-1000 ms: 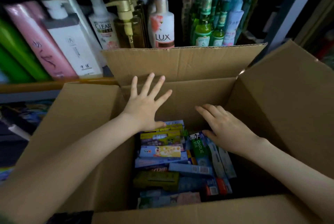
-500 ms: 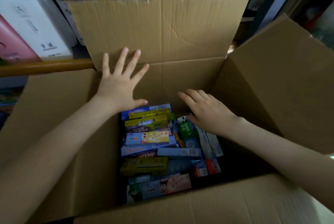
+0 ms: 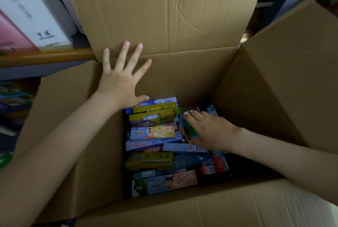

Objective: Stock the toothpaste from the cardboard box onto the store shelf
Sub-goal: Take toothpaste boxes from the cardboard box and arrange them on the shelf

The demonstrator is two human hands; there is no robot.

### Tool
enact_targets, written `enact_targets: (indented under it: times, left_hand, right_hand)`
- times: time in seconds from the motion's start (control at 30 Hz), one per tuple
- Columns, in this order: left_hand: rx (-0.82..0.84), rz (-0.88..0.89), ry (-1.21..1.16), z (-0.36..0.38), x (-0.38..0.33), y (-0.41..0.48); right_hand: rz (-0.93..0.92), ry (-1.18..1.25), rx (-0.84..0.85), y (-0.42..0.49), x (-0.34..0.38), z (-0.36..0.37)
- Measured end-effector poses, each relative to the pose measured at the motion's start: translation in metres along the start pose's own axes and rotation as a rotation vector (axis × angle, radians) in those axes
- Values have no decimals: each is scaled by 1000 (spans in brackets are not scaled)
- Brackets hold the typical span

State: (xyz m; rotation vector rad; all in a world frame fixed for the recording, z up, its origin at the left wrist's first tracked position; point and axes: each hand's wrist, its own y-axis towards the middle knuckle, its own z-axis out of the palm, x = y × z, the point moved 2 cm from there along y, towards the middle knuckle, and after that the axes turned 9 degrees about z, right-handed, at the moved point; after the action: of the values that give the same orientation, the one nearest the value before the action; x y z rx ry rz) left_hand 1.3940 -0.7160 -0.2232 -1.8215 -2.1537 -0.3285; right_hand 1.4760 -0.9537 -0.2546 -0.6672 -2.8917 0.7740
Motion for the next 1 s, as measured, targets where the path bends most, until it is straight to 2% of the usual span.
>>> enact_targets:
  times: [0.07,0.17,0.33,0.5,0.63,0.8,1.0]
  left_hand:
    - [12,3,6,0,0,1]
    - [4,6,5,0,1,2]
    - [23,-2,10,0,-1,1]
    - [24,2,24,1,-1,1]
    - [5,4,26,3,0,1]
    - [15,-6,44,3,-1,1]
    - [-2,-3,66,3,0,0]
  right_hand:
    - [42,73,174,-1,0,12]
    - [21,21,412,-3,1,29]
    - [-7,-90,596,-5,3,50]
    - [-40,-100,634,-13,4,48]
    - [-61,74,487,-18,-3,47]
    - [-10,160,494,-16,-5,37]
    - [-120,-144,551,-6,-5,24]
